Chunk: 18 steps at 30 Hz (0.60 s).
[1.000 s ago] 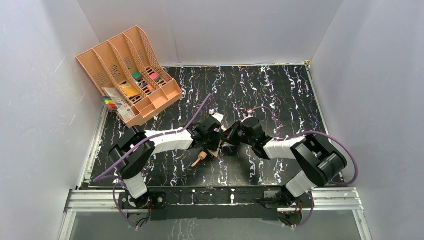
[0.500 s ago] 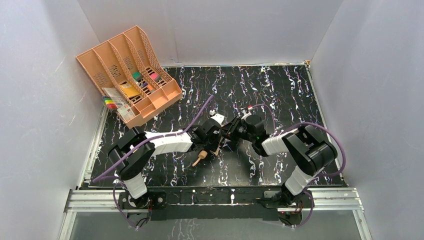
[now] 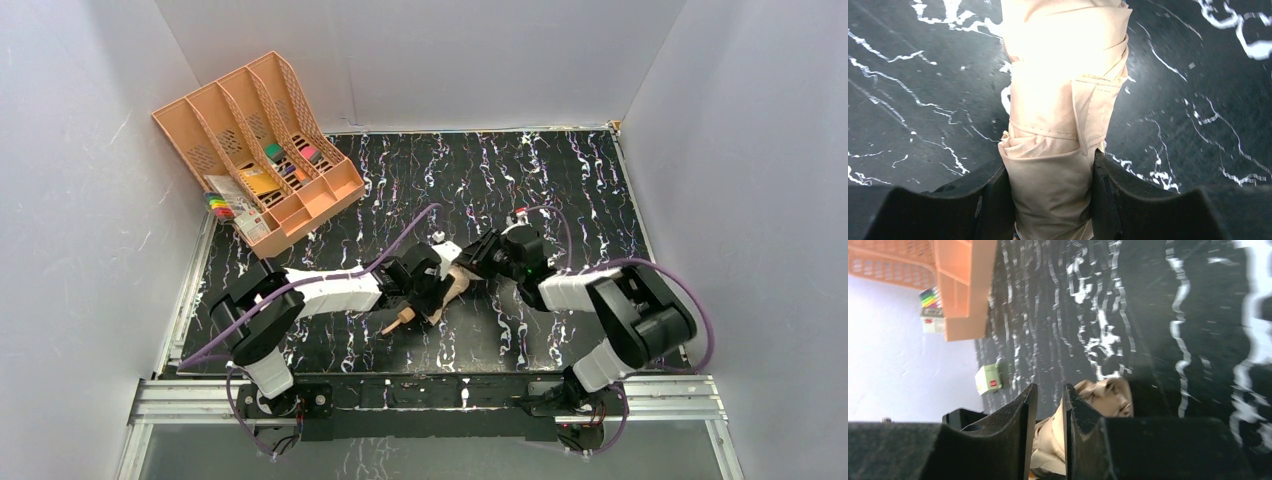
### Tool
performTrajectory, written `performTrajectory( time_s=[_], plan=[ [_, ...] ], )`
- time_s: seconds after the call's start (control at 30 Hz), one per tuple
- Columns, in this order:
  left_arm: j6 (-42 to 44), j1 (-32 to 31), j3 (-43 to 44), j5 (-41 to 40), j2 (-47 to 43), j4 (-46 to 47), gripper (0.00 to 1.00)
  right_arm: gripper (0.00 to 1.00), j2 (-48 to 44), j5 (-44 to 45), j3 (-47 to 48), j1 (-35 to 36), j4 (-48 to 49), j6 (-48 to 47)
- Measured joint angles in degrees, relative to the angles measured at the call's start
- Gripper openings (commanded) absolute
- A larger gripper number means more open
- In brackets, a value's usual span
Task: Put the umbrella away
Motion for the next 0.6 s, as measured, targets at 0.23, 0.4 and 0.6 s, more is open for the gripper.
performTrajectory(
  time_s=[0.23, 0.4, 0.6],
  plan=[
    [9.18, -0.83, 2.19, 7.10, -0.31, -5.92, 0.23, 0.41, -13.57, 10.14, 3.85, -1.97, -25.38, -12.17],
    [15.98, -1.46, 5.66, 10.80, 0.85, -12.11, 0.60, 0.44, -20.04, 13.92, 7.78, -2.89, -38.10, -20.28],
    [18.84, -0.42, 7.54, 11.52, 0.35, -16.59, 0.75, 0.45, -25.07, 13.81, 8.00, -3.06, -49.05, -26.16]
  ],
)
